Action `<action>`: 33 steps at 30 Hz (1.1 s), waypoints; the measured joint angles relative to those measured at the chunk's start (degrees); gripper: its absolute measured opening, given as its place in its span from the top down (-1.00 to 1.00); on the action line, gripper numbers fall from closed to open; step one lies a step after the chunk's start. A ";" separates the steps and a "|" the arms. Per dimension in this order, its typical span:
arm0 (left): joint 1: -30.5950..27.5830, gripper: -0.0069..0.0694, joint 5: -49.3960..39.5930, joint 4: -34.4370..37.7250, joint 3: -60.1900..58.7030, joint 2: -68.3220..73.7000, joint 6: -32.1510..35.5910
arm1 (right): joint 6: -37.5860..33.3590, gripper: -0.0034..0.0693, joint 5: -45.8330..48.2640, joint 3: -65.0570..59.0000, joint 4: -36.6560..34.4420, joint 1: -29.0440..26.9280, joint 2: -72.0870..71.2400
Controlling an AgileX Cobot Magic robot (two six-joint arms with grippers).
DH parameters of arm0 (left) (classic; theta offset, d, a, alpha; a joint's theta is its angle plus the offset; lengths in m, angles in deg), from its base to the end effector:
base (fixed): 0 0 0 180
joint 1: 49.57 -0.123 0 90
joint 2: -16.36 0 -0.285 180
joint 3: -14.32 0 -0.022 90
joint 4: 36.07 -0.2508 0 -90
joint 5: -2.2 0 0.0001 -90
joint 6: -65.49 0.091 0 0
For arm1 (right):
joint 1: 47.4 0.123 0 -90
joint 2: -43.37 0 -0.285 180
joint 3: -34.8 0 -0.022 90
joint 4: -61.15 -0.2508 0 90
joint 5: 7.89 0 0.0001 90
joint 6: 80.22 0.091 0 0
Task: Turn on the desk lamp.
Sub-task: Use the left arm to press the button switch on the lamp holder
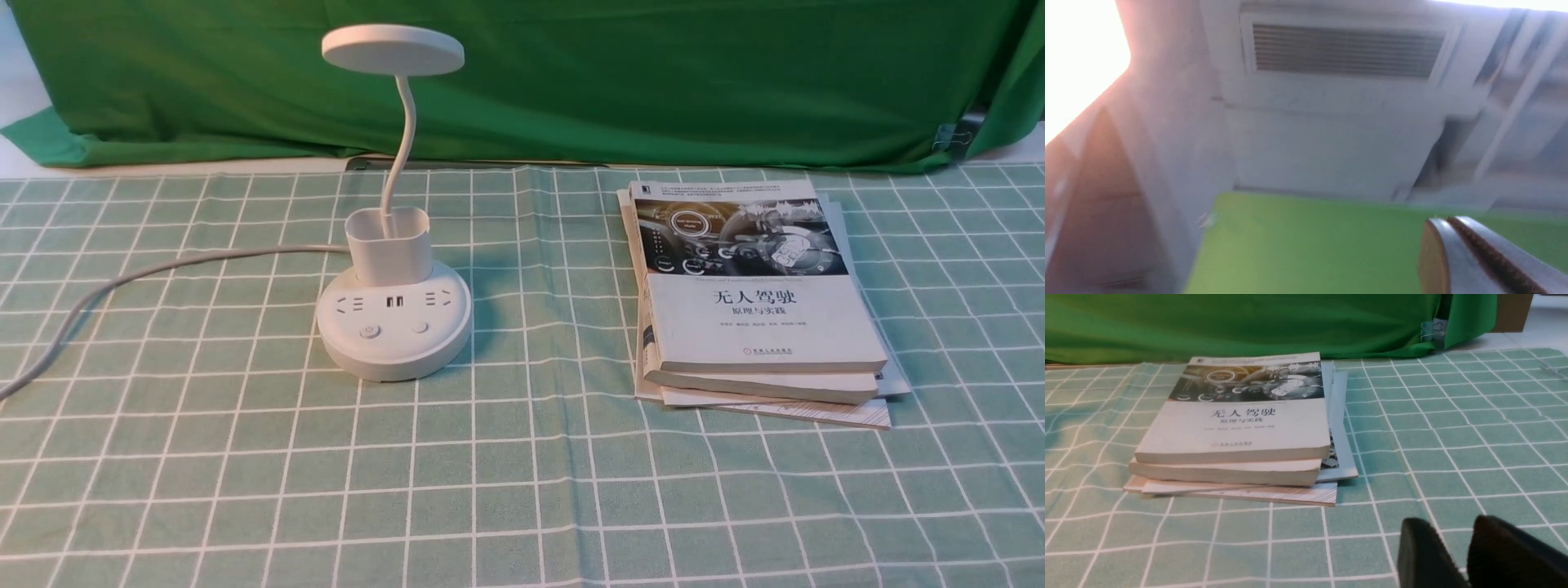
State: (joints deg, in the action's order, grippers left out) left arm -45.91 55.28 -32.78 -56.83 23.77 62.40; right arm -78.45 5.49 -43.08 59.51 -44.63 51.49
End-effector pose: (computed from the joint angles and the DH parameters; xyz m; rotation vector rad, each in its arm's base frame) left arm -0.0016 0.0043 0.3131 -0.0506 0.4452 -0.1395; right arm 0.0562 0.0033 0.1878 0.0041 1.7351 0.0845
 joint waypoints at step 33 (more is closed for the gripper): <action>6.57 0.81 -85.35 51.19 43.57 81.19 31.33 | 0.00 0.25 0.00 0.00 0.00 0.00 0.00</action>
State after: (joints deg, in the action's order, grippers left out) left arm -39.34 -30.07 18.41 -13.26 104.97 93.73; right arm -78.45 5.49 -43.08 59.51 -44.63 51.49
